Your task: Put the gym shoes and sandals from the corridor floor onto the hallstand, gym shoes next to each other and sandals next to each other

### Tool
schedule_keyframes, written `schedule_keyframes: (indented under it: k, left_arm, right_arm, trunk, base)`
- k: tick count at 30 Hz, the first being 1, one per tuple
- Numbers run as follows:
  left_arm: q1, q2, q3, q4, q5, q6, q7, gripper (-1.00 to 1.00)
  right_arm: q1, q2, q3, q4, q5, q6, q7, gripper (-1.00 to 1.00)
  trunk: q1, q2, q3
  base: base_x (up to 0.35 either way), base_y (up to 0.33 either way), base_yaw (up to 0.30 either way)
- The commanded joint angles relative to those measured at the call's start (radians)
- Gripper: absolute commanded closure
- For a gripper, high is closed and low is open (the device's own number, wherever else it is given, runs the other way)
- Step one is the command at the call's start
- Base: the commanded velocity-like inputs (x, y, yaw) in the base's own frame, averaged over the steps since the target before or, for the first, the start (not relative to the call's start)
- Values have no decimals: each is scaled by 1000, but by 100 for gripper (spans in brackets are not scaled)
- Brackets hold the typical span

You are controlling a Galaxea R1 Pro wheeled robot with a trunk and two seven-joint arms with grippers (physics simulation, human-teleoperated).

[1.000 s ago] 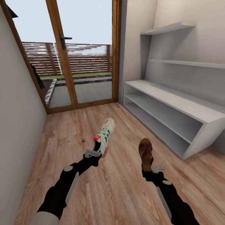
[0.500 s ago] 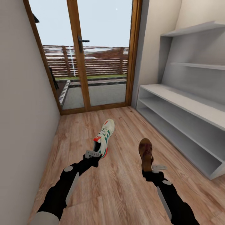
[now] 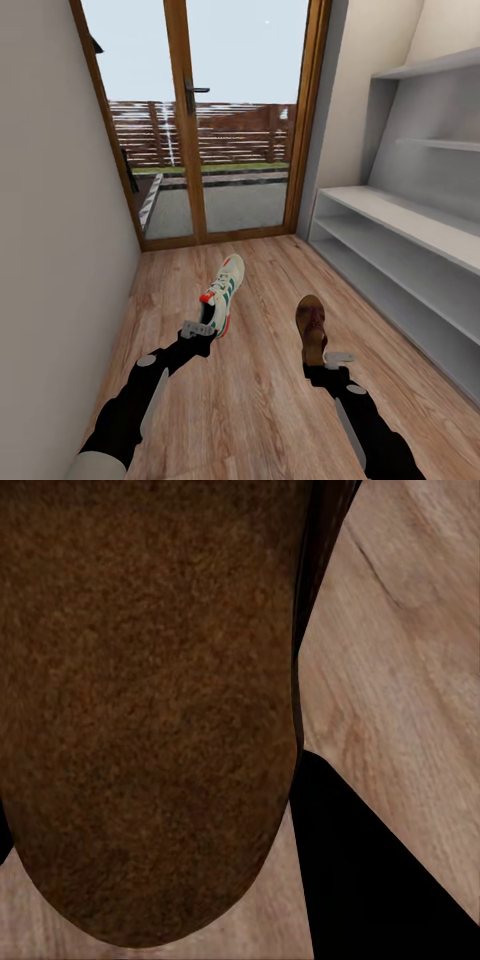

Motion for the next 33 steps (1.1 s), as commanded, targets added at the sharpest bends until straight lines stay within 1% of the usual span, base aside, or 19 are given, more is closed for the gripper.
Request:
schedule_keyframes:
  k: [1,20,29,33]
  left_arm:
    - [0,-1,1,-1,-3,5,-5,100]
    - [0,-1,1,0,-3,5,-5,100]
    - [0,-1,1,0,-3,5,-5,100]
    - [0,-1,1,0,-3,5,-5,100]
  right_arm:
    - [0,0,0,-2,-2,7,-2,100]
    - [0,-2,0,-1,-2,7,-2,100]
    - [0,-2,-1,-2,-9,7,-2,100]
    - [0,-2,-1,-2,-10,7,-3,100]
  trunk:
    - [0,0,-1]
    - [0,0,-1]
    - [0,0,-1]
    - [0,0,-1]
  base:
    - [318,61,14]
    - [340,5,1]
    - [344,0,-3]
    - [324,0,-224]
